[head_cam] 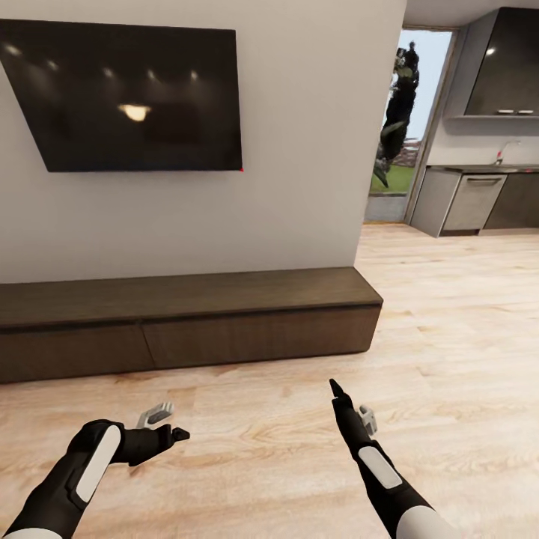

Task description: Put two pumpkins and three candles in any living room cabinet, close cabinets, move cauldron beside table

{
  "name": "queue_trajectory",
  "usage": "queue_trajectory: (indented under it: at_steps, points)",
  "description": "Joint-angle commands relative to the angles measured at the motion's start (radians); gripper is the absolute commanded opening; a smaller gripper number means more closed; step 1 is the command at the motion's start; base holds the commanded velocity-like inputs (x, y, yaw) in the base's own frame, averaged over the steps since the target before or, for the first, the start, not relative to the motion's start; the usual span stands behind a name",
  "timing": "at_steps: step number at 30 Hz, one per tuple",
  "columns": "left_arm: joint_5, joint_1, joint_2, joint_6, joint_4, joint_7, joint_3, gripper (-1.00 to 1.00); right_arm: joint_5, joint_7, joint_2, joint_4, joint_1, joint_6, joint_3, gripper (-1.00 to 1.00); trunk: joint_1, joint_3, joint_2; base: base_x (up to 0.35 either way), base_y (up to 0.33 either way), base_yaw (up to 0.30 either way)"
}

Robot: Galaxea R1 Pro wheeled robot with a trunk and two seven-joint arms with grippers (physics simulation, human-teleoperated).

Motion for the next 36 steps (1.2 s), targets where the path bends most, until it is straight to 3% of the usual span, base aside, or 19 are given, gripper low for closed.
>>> queue_trajectory:
  at_steps: [1, 5, 10, 13, 18, 21, 22, 23, 24, 25, 26, 27, 31, 36]
  points:
    - [-0.01, -0.001, -0.001, 0.004, -0.001, -0.01, 0.001, 1.0, -0.01, 0.015, 0.0, 0.0, -0.001, -0.001, -0.001, 1.0, 0.004, -0.004, -0.008, 0.0, 0.0, 0.0]
    - [-0.01, -0.001, 0.0, 0.004, -0.002, -0.01, -0.001, 1.0, -0.044, 0.116, -0.001, -0.003, -0.001, 0.016, -0.002, 1.0, 0.019, -0.017, -0.036, 0.0, 0.0, 0.0]
    - [-0.008, 0.0, 0.0, 0.004, -0.002, -0.01, -0.001, 1.0, -0.147, 0.251, -0.004, -0.003, 0.0, 0.139, -0.002, 1.0, 0.038, -0.032, -0.071, 0.0, 0.0, 0.0]
    - [0.001, 0.0, 0.0, 0.006, -0.003, -0.011, -0.001, 1.0, -0.178, 0.281, -0.003, -0.003, -0.001, 0.194, -0.003, 1.0, 0.05, -0.042, -0.092, 0.0, 0.0, 0.0]
    - [0.029, 0.005, 0.003, 0.007, -0.016, -0.013, -0.001, 1.0, -0.191, 0.285, 0.004, 0.003, 0.0, 0.181, -0.001, 1.0, 0.069, -0.057, -0.127, 0.0, 0.0, 0.0]
    - [0.102, 0.01, 0.026, 0.009, -0.086, -0.04, -0.002, 1.0, -0.195, 0.283, 0.005, 0.005, -0.001, 0.161, -0.001, 1.0, 0.08, -0.067, -0.148, 0.0, 0.0, 0.0]
    - [0.152, 0.019, 0.049, 0.009, -0.13, -0.065, -0.003, 1.0, -0.197, 0.283, 0.006, 0.006, 0.0, 0.158, -0.001, 1.0, 0.084, -0.07, -0.155, 0.0, 0.0, 0.0]
    - [0.24, 0.051, 0.097, 0.009, -0.197, -0.112, -0.011, 1.0, -0.199, 0.284, 0.006, 0.007, 0.0, 0.156, -0.001, 1.0, 0.088, -0.073, -0.162, 0.0, 0.0, 0.0]
    - [0.306, 0.075, 0.134, 0.009, -0.237, -0.143, -0.022, 1.0, -0.204, 0.284, 0.006, 0.007, 0.0, 0.156, -0.001, 1.0, 0.092, -0.076, -0.169, 0.0, 0.0, 0.0]
    - [0.34, 0.087, 0.152, 0.009, -0.255, -0.156, -0.03, 1.0, -0.208, 0.284, 0.006, 0.007, 0.0, 0.157, -0.001, 1.0, 0.096, -0.079, -0.176, 0.0, 0.0, 0.0]
    - [0.438, 0.11, 0.198, 0.009, -0.292, -0.181, -0.056, 1.0, -0.224, 0.285, 0.006, 0.008, 0.0, 0.158, -0.001, 1.0, 0.1, -0.082, -0.183, 0.0, 0.0, 0.0]
    - [0.494, 0.119, 0.221, 0.008, -0.308, -0.191, -0.073, 1.0, -0.235, 0.287, 0.006, 0.008, 0.0, 0.16, -0.001, 1.0, 0.103, -0.086, -0.19, 0.0, 0.0, 0.0]
    - [0.601, 0.134, 0.264, 0.008, -0.329, -0.205, -0.108, 1.0, -0.268, 0.297, 0.007, 0.008, 0.0, 0.163, 0.0, 1.0, 0.109, -0.1, -0.197, 0.0, 0.0, 0.0]
    - [0.626, 0.137, 0.273, 0.007, -0.334, -0.21, -0.115, 1.0, -0.288, 0.301, 0.006, 0.008, 0.0, 0.165, 0.0, 1.0, 0.111, -0.12, -0.198, 0.0, 0.0, 0.0]
